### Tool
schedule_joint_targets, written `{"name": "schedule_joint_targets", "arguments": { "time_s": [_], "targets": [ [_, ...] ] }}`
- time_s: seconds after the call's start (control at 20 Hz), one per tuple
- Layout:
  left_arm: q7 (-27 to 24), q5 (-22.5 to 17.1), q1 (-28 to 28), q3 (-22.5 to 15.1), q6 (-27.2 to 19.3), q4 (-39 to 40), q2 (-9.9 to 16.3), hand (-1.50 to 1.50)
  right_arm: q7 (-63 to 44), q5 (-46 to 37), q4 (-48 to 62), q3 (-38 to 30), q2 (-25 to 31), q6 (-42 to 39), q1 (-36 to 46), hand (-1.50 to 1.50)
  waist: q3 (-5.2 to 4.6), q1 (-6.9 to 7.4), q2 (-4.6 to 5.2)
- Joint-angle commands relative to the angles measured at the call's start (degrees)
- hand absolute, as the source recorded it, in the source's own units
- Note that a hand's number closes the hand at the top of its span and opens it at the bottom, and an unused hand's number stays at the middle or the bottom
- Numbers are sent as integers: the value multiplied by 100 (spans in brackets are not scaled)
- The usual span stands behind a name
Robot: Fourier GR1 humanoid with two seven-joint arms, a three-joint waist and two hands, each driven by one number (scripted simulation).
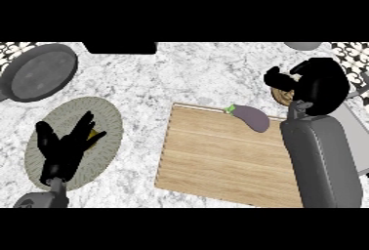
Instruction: Pick the cupcake from the tray and place it in the tiered shelf
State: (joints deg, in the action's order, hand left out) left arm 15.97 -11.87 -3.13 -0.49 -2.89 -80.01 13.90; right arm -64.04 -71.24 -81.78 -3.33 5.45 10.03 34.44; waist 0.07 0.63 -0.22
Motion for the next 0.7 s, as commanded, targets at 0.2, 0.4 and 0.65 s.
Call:
{"name": "schedule_joint_targets", "arguments": {
  "time_s": [0.2, 0.4, 0.65],
  "targets": [
    [49, 69, 194, 13, -34, 78, 16, 0, -1700, -1528, -260, -494, 101, -1243, 1630, 150, -23, -49, -27],
    [92, -36, 132, 119, 26, 217, 25, 0, -1526, -1840, -367, -870, 300, -1764, 2154, 150, -20, -84, -20],
    [122, 12, 67, 143, 13, 210, 63, 0, -1280, -2043, -375, -1434, 551, -2065, 2537, 150, -13, -89, -6]
  ]
}}
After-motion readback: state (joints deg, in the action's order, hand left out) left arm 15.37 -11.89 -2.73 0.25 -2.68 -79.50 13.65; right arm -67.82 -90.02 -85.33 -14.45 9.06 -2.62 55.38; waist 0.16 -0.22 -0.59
